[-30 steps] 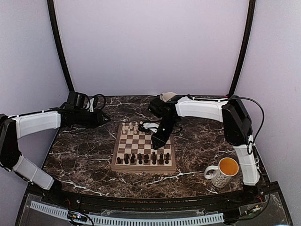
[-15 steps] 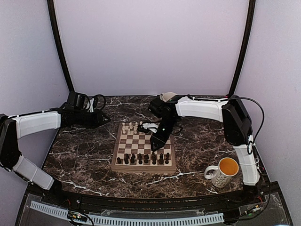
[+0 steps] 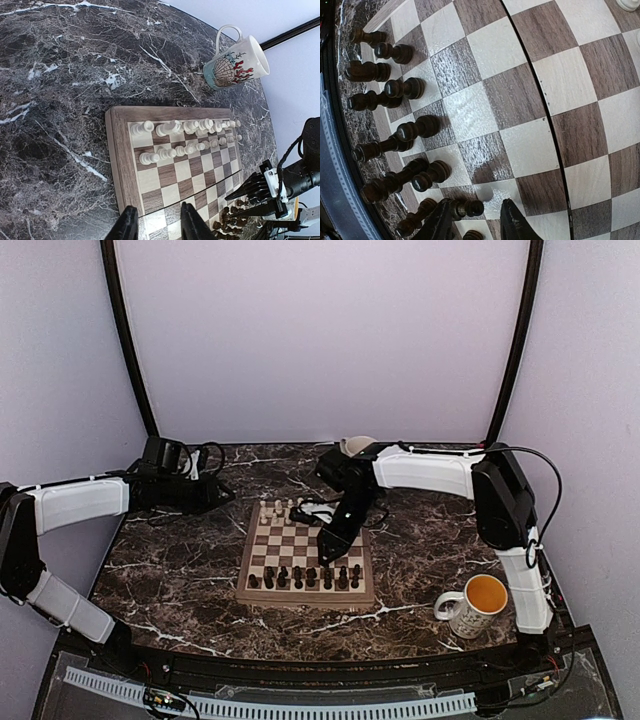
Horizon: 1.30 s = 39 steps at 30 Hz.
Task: Set up the chess pieces on the board
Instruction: Pick up the pawn from the chessboard.
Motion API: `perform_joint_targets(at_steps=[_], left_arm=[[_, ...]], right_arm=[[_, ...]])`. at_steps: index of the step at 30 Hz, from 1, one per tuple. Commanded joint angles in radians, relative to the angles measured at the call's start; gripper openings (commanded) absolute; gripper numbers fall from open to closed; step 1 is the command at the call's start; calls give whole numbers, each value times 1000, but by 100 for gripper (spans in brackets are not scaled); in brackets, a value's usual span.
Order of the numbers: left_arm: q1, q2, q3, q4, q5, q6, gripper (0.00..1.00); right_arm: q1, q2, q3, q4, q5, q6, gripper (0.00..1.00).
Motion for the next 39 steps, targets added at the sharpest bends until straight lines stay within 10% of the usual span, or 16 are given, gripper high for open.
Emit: perform_joint_targets(at_steps=[1, 19, 30, 39], left_arm=[[-3, -28, -31, 22, 9, -12, 31], [-3, -30, -63, 55, 11, -18, 31], [-2, -26, -56, 44, 13, 2, 31], [-3, -60, -62, 19, -10, 8, 31]], right_arm=[[25, -29, -5, 1, 19, -4, 34], [63, -19, -69, 59, 325, -23, 23], [-118, -77, -14, -26, -151, -450, 28], [-89, -72, 50, -102, -125, -773, 30]])
